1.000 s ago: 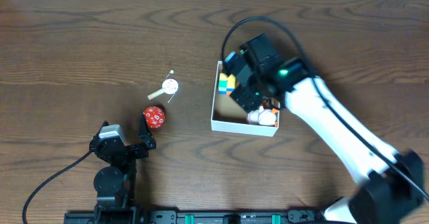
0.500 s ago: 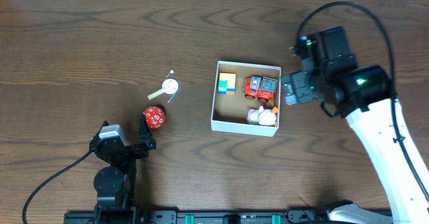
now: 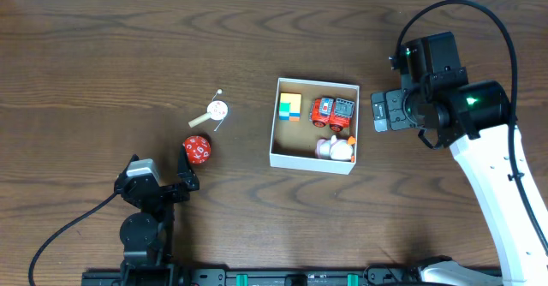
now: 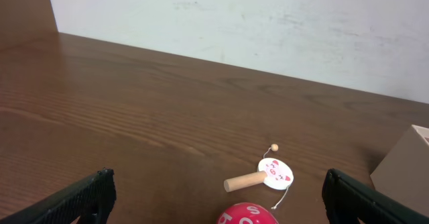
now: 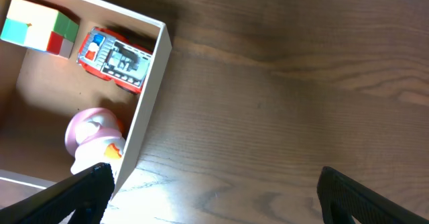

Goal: Pack container
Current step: 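Lift the right gripper up and right away from the box, then move the left gripper down and grasp the red lettered ball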

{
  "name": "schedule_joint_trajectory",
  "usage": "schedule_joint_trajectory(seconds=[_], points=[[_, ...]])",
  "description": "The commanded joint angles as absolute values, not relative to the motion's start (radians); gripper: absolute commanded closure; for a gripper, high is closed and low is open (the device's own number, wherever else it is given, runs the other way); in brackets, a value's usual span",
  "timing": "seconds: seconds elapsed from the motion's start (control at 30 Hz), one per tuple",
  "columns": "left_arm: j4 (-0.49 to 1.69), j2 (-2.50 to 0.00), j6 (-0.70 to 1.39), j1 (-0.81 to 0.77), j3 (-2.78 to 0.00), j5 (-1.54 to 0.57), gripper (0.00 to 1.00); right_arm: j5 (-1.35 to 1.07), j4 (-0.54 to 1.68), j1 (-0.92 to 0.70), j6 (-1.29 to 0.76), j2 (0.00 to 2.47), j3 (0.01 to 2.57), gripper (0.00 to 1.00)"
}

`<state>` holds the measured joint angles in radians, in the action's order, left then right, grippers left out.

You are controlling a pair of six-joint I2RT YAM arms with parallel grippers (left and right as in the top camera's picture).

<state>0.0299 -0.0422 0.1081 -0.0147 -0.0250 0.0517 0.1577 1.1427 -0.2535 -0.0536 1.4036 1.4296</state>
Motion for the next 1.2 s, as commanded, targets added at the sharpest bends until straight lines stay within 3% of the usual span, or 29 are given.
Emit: schedule_joint_trajectory(seconds=[0.0, 0.5, 0.73, 0.93, 1.17], points=[[0.067, -0.043, 0.110, -0.010, -0.004, 0.063, 0.02, 0.168, 1.145, -0.249, -0.074, 1.395, 1.441, 0.01], [0.059, -0.043, 0.110, -0.010, -0.004, 0.046, 0.02, 0.168, 1.145, -0.249, -0.074, 1.395, 1.441, 0.01], [0.034, -0.043, 0.109, -0.010, -0.034, -0.200, 0.02, 0.168, 1.145, -0.249, -0.074, 1.395, 1.441, 0.01], [0.041, -0.080, 0.078, -0.010, -0.179, -0.281, 0.02, 0.168, 1.145, -0.249, -0.074, 1.395, 1.441, 0.01], [0.280, -0.344, -0.062, -0.010, -0.500, -0.280, 0.02, 0.168, 1.145, -0.249, -0.074, 1.395, 1.441, 0.01]])
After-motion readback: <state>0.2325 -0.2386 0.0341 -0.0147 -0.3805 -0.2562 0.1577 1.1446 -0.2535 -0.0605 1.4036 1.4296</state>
